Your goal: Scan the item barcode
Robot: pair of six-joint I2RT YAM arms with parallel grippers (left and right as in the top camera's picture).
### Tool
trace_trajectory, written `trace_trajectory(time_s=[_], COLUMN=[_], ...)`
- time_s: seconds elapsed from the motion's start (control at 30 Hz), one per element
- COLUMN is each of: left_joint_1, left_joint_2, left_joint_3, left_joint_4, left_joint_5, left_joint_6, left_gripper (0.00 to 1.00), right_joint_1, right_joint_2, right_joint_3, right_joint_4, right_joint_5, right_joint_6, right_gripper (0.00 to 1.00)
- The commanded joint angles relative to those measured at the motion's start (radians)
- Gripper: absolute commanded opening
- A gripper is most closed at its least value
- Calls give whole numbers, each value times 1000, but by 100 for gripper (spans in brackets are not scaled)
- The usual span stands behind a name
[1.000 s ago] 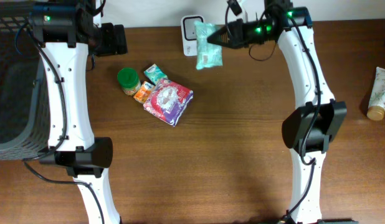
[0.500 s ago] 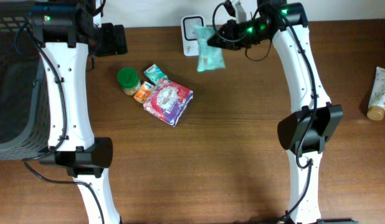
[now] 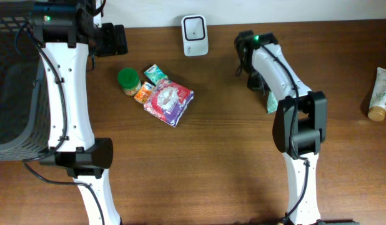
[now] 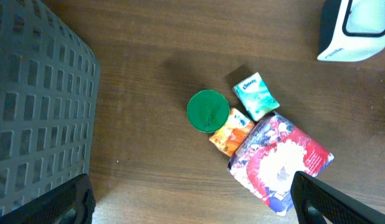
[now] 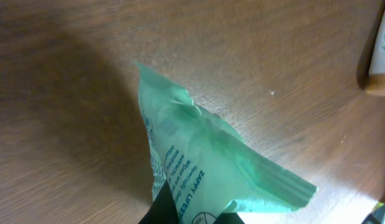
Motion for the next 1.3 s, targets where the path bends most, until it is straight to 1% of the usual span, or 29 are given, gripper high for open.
trace_trajectory(time_s=[0.0, 0.03, 0.07, 0.1, 0.13, 0.17, 0.2, 0.23, 0.27, 0.37, 0.43, 0.47, 0.53, 0.57, 0.6, 0.63, 0.7, 0.77, 0.8, 0.83, 0.87, 0.9, 0.93, 1.07, 1.1, 1.17, 1.2, 1.27], left_joint_1=[-2, -2, -2, -2, -2, -2, -2, -2, -2, -2, -2, -2, -2, -2, -2, -2, -2, -2, -2, -2, -2, -2, -2, -2, -2, -3, -3, -3], left_joint_2=[-11, -11, -11, -11, -11, -11, -11, -11, -11, -11, -11, -11, -11, -11, -11, -11, -11, -11, -11, -11, -11, -11, -11, -11, -11, -11, -11, -11], left_joint_3=[11, 11, 11, 11, 11, 11, 11, 11, 11, 11, 11, 11, 11, 11, 11, 11, 11, 11, 11, 11, 11, 11, 11, 11, 11, 11, 11, 11], left_joint_4=[0, 0, 0, 0, 0, 0, 0, 0, 0, 0, 0, 0, 0, 0, 0, 0, 0, 0, 0, 0, 0, 0, 0, 0, 0, 0, 0, 0], left_joint_5=[-8, -8, -8, -8, -8, -8, -7, -8, -8, -8, -8, -8, -8, -8, -8, -8, -8, -8, -8, -8, -8, -8, -8, -8, -8, -8, -8, -8], left_joint_6=[5, 5, 5, 5, 5, 5, 5, 5, 5, 5, 5, 5, 5, 5, 5, 5, 5, 5, 5, 5, 5, 5, 5, 5, 5, 5, 5, 5], left_gripper=[99, 99, 99, 99, 99, 99, 99, 99, 99, 99, 99, 99, 99, 99, 99, 99, 99, 99, 99, 99, 99, 99, 99, 100, 99, 99, 99, 99], right_joint_1=[34, 49, 63, 85, 109, 134, 160, 180, 200, 211, 174, 152, 87, 34, 5, -24, -72, -91, -103, -115, -120, -121, -120, -113, -113, -113, -112, -105], right_joint_2=[-14, -14, -15, -15, -15, -15, -15, -15, -15, -15, -15, -15, -14, -14, -14, -14, -13, -12, -11, -9, -9, -9, -9, -4, -3, -2, -3, -9], right_joint_3=[-61, -60, -53, -42, -21, 12, 60, 106, 171, 311, 355, 355, 322, 287, 256, 222, 131, 79, 60, 37, 23, 10, -10, -54, -80, -100, -98, -57], right_joint_4=[26, 31, 30, 31, 32, 27, 10, -13, -46, -121, -188, -210, -255, -259, -249, -232, -158, -98, -75, -46, -31, -18, -1, 36, 54, 72, 75, 63], right_joint_5=[55, 22, -10, -60, -104, -132, -141, -141, -146, -184, -196, -219, -294, -373, -423, -460, -484, -486, -503, -546, -570, -594, -631, -644, -645, -645, -645, -644], right_joint_6=[33, 30, 29, 9, -27, -64, -83, -83, -83, -136, -143, -182, -295, -371, -396, -397, -397, -397, -397, -398, -398, -398, -398, -398, -397, -397, -397, -397], right_gripper=[17, 29, 38, 42, 59, 67, 67, 75, 87, 87, 93, 93, 93, 89, 79, 71, 64, 63, 56, 47, 44, 44, 47, 47, 39, 11, 6, 4])
